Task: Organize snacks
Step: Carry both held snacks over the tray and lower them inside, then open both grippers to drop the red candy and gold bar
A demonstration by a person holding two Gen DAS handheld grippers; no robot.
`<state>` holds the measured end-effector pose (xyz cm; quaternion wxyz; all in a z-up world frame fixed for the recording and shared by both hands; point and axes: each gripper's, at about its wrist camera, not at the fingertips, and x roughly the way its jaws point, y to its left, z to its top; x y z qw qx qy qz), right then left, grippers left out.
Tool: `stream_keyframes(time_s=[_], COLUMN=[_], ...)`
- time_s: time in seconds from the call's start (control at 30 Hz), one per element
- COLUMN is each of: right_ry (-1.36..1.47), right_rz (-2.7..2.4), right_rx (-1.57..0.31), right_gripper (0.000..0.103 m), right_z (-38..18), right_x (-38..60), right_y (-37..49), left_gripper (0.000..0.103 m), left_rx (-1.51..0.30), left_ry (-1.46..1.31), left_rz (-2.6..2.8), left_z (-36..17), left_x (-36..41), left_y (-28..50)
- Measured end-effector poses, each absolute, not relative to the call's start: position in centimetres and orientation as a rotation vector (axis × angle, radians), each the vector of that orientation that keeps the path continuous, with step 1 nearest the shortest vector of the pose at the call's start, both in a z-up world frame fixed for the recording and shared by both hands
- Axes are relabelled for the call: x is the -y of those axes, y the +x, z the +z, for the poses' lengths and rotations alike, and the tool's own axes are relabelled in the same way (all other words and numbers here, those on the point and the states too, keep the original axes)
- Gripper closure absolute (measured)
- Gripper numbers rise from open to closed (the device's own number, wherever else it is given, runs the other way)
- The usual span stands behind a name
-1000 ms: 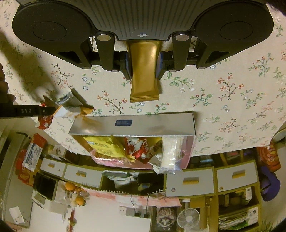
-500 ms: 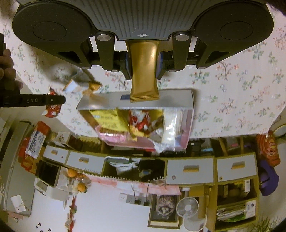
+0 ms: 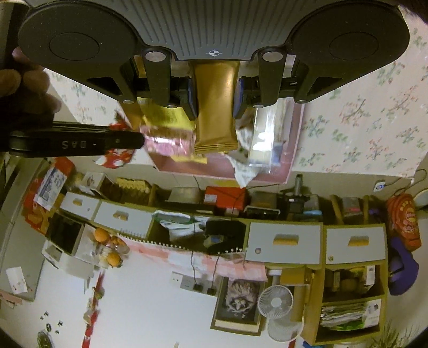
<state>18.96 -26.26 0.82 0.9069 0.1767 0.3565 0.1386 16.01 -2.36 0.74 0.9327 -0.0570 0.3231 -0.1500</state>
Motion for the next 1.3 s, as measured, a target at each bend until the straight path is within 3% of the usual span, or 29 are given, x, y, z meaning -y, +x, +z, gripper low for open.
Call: stream_keyframes(time_s=[0.73, 0.8, 0.83, 0.9, 0.93, 1.03, 1.3], right_ry=[0.453, 0.460, 0.463, 0.463, 0.461, 0.455, 0.448], right_rz=[0.308, 0.311, 0.311, 0.298, 0.291, 0.288, 0.273], right_rx=[-0.829, -0.828, -0.827, -0.828, -0.824, -0.816, -0.807], right_gripper=[0.099, 0.098, 0.095, 0.077, 0.073, 0.072, 0.063], right_z=[-0.5, -0.4, -0.4, -0.2, -0.1, 0.1, 1.0], right_x=[22.9, 22.8, 22.8, 23.0, 23.0, 23.3, 24.0], right_y=[26.4, 26.4, 26.4, 26.4, 26.4, 26.1, 25.5], left_gripper=[0.077, 0.073, 0.072, 0.067, 0.066, 0.052, 0.047], left_rx=[-0.697, -0.702, -0.702, -0.701, -0.703, -0.707, -0.713], left_ry=[-0.111, -0.100, -0.093, -0.087, -0.084, -0.077, -0.078], left_rz=[-0.265, -0.273, -0.275, -0.277, -0.281, -0.280, -0.281], left_z=[-0.6, -0.6, -0.7, -0.6, -0.6, -0.6, -0.2], left_x=[4.6, 4.8, 4.9, 4.9, 4.9, 4.9, 4.9], left_y=[21.6, 21.7, 21.6, 21.5, 21.5, 21.4, 20.9])
